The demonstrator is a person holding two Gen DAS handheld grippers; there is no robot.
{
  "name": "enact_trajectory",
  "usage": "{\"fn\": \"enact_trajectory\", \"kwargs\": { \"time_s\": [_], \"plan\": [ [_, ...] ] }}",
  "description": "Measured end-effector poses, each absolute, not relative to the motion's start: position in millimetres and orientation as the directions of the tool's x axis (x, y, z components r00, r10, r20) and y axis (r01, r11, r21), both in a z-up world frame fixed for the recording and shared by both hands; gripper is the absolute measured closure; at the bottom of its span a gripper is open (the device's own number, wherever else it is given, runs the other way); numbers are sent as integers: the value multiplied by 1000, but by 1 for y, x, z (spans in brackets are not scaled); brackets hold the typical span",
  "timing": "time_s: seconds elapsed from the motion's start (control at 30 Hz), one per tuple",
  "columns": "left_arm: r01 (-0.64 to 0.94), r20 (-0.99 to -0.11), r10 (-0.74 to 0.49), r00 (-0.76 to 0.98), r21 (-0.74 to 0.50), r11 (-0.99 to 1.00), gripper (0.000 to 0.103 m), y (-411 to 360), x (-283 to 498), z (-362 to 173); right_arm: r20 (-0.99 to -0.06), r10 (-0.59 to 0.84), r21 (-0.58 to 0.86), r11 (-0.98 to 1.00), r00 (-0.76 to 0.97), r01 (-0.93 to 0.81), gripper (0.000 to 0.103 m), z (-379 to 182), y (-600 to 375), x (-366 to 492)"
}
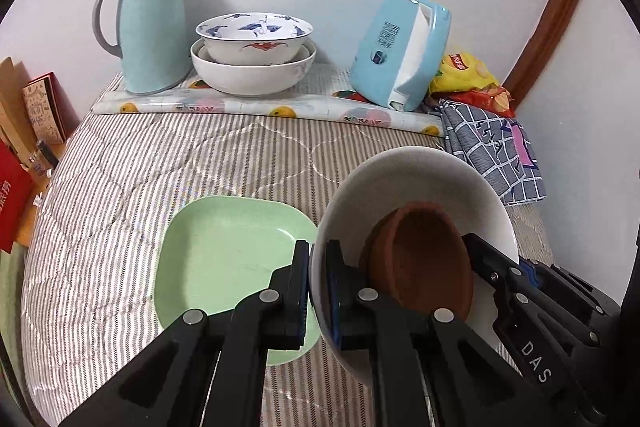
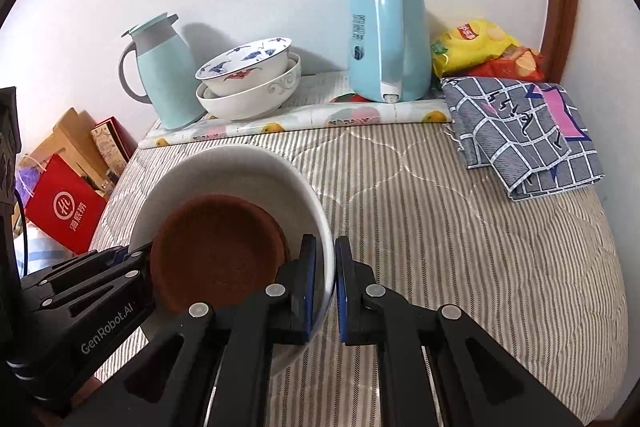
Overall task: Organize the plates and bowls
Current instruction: 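Carry the white bowl with both grippers over the light-green plate stack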
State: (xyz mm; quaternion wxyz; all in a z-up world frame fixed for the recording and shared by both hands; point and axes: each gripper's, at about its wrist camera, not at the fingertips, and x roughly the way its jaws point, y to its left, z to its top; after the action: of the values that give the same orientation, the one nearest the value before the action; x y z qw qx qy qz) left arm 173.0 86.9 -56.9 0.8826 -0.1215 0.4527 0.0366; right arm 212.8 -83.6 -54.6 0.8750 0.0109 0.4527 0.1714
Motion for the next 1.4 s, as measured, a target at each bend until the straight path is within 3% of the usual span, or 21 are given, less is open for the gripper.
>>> {"fn": "enact_trajectory", "kwargs": {
  "time_s": [1.4],
  "plan": [
    [-312,-850,15,526,-176,933,94,166,165,-97,-829,356,175,898,431,-404,94,-92,3,217]
  ]
}}
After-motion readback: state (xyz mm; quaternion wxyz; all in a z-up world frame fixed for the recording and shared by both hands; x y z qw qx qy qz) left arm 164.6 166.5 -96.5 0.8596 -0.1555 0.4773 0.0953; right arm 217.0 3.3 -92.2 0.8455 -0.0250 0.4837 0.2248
